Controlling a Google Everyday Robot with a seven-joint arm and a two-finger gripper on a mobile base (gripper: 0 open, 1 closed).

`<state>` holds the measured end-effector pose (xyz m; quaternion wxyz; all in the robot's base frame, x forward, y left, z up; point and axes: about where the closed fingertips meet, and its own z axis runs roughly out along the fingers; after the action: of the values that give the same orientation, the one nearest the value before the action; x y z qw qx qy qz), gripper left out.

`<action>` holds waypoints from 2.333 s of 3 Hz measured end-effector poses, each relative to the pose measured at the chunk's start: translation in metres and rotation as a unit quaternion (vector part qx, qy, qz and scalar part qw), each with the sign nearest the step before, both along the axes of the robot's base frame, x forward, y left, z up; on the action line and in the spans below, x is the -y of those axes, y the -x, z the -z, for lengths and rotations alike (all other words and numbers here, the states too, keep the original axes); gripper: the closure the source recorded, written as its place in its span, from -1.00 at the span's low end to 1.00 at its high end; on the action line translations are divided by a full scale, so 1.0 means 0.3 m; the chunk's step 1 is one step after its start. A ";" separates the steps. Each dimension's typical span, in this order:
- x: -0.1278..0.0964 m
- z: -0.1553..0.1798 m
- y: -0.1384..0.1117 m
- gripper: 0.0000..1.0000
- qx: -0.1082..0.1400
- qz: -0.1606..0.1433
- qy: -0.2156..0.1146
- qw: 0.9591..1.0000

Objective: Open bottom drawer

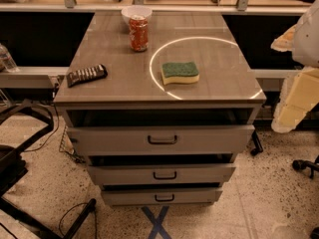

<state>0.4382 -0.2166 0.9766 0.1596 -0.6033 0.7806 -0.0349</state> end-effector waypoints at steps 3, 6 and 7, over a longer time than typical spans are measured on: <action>-0.014 0.249 0.187 -1.00 0.054 -0.031 -0.019 0.998; -0.047 0.845 0.322 -1.00 0.015 -0.065 0.049 0.997; -0.053 0.833 0.315 -1.00 0.018 -0.067 0.047 0.996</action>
Offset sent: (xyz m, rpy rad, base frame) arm -0.0438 0.0005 -0.1130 -0.0266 -0.1060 -0.0015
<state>0.3437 -0.2006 0.7265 0.1475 -0.6604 0.7328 -0.0714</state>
